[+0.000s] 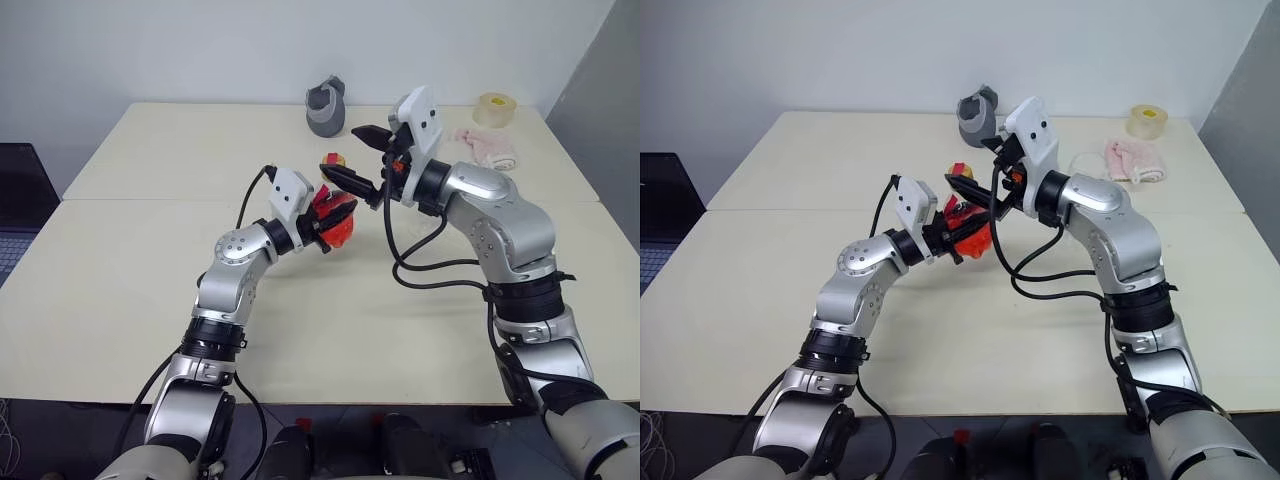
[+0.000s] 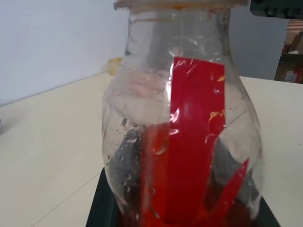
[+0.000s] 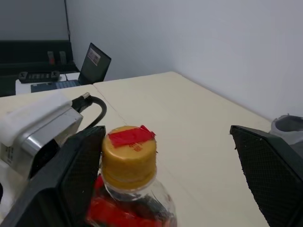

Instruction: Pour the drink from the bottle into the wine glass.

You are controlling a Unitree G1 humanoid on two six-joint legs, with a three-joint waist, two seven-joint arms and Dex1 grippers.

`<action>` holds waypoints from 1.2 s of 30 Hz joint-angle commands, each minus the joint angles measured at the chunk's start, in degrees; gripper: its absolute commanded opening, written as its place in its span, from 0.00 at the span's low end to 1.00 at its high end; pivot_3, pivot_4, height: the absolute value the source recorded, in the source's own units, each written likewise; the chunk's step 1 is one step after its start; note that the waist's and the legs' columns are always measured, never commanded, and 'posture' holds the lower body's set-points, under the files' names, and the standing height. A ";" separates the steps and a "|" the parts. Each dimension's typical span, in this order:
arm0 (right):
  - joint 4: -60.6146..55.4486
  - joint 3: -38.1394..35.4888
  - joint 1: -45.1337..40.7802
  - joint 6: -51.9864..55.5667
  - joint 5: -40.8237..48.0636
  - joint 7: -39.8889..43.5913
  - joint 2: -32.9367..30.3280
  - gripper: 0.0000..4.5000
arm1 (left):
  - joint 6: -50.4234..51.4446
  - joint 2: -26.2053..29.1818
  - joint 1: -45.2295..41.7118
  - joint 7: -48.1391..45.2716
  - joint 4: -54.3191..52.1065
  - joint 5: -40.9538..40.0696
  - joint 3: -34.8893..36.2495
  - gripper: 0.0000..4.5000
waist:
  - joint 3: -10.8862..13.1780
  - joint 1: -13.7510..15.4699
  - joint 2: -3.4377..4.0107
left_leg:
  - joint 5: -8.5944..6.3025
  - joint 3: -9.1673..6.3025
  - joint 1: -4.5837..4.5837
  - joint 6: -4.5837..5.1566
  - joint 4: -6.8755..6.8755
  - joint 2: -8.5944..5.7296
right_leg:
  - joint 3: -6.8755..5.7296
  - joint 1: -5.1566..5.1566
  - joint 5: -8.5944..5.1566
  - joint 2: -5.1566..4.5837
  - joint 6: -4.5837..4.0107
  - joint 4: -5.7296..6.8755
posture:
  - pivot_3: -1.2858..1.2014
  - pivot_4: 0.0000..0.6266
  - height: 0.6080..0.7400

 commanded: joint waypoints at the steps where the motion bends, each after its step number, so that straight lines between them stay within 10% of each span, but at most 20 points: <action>1: -4.31 -2.50 1.34 1.57 0.90 0.27 -2.85 1.00 | -0.98 -0.31 -1.39 -0.38 -1.88 -0.77 0.47 0.22 | 0.00 0.01 0.00 | 0.00 0.00 0.00 0.00 0.00 0.00 | 0.00 0.00 0.00 0.00 0.00 0.00 | 0.52 0.24 1.00; 13: -12.55 -6.40 6.87 8.02 4.76 1.17 -10.73 1.00 | -1.15 -1.11 -1.19 -0.41 -1.96 -0.82 0.42 0.22 | 0.00 0.15 0.00 | -0.01 0.04 0.01 0.03 0.00 -0.01 | 0.01 0.01 0.00 0.02 0.00 0.01 | 0.52 0.24 1.00; 36: -1.62 -0.31 -2.04 0.99 2.13 -3.46 3.63 1.00 | -0.78 -1.24 -0.69 -1.50 -2.60 -0.68 0.17 0.22 | 0.00 -0.04 0.00 | 0.00 0.01 0.02 0.00 0.01 -0.01 | 0.00 0.01 0.00 0.01 0.00 0.02 | 0.52 0.24 1.00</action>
